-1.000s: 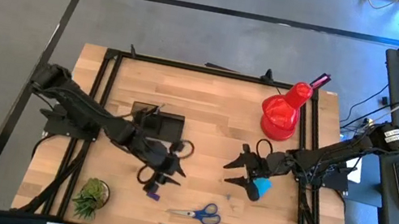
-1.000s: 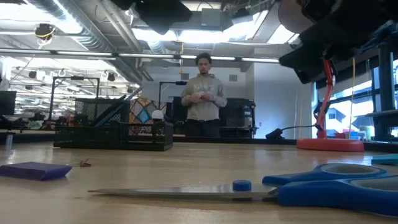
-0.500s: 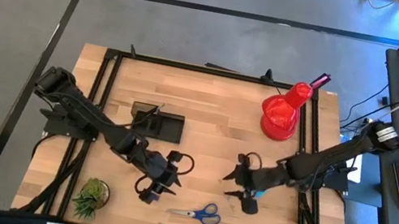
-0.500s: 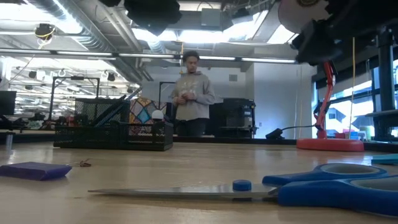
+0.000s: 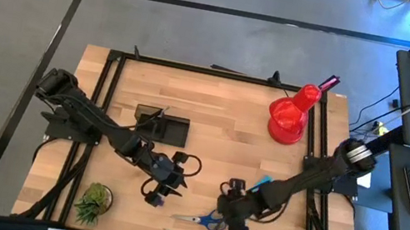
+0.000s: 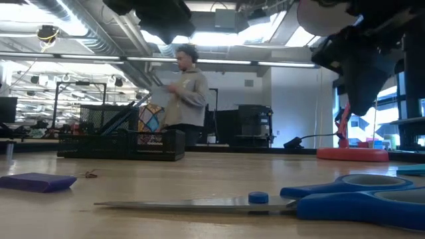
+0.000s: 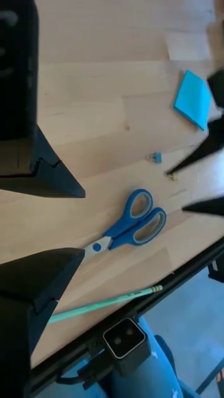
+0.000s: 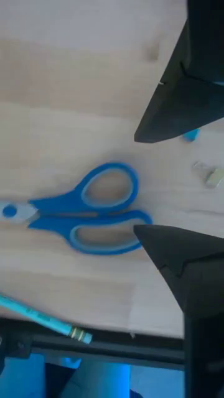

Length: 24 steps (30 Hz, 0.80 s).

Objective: Pick and place office supplies into organizer
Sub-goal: Put the blue scissors into the black desk organizer

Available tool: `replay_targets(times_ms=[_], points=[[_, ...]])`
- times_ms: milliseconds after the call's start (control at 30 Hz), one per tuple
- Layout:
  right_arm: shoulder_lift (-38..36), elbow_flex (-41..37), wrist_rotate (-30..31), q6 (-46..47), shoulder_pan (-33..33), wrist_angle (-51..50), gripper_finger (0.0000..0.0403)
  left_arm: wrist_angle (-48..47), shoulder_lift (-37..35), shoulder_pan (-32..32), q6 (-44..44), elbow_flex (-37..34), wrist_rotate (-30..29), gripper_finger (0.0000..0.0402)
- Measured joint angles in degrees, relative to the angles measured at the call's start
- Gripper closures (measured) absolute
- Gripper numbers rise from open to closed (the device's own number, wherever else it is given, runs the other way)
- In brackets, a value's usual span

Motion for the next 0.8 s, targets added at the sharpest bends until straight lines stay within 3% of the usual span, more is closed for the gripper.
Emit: replay_targets(times_ms=[267, 800], points=[[5.8, 7.4, -0.3, -5.2, 1.1, -1.5, 0.0173, -2.5, 0.0, 0.0, -0.2, 0.0, -0.1, 0.0268], [5.9, 7.4, 1.4, -4.3, 2.2, 0.7, 0.0173, -4.2, 0.0, 0.0, -3.3, 0.0, -0.1, 0.0268]])
